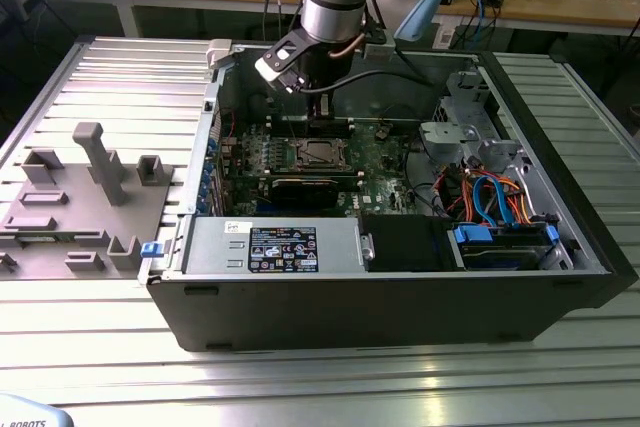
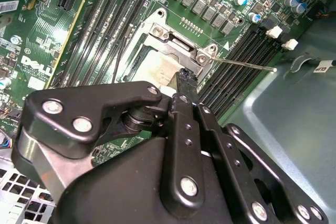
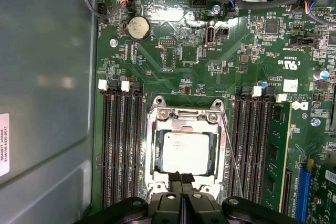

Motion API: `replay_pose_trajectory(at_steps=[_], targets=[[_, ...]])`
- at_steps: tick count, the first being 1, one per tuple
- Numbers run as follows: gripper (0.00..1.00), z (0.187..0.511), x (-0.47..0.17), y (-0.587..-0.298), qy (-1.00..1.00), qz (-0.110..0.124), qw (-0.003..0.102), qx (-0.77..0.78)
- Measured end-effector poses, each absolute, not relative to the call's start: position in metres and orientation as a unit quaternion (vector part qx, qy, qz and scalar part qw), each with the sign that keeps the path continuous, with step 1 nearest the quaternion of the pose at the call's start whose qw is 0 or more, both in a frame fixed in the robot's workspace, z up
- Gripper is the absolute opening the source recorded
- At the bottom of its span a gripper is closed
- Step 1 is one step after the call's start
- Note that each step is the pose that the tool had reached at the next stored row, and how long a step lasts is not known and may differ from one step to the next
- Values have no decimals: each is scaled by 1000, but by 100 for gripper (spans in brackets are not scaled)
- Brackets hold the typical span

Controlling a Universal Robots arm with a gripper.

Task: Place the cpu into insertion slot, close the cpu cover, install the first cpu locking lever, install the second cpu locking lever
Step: 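Close the cpu cover, then install the first cpu locking lever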

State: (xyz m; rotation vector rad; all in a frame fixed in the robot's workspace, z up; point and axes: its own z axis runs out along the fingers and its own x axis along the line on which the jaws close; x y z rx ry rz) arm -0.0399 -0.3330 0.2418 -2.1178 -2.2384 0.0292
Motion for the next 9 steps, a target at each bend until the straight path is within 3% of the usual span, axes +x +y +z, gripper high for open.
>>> replay_pose_trajectory(at_steps=[9], targets=[[11, 242, -40, -333, -727, 9, 30, -686]])
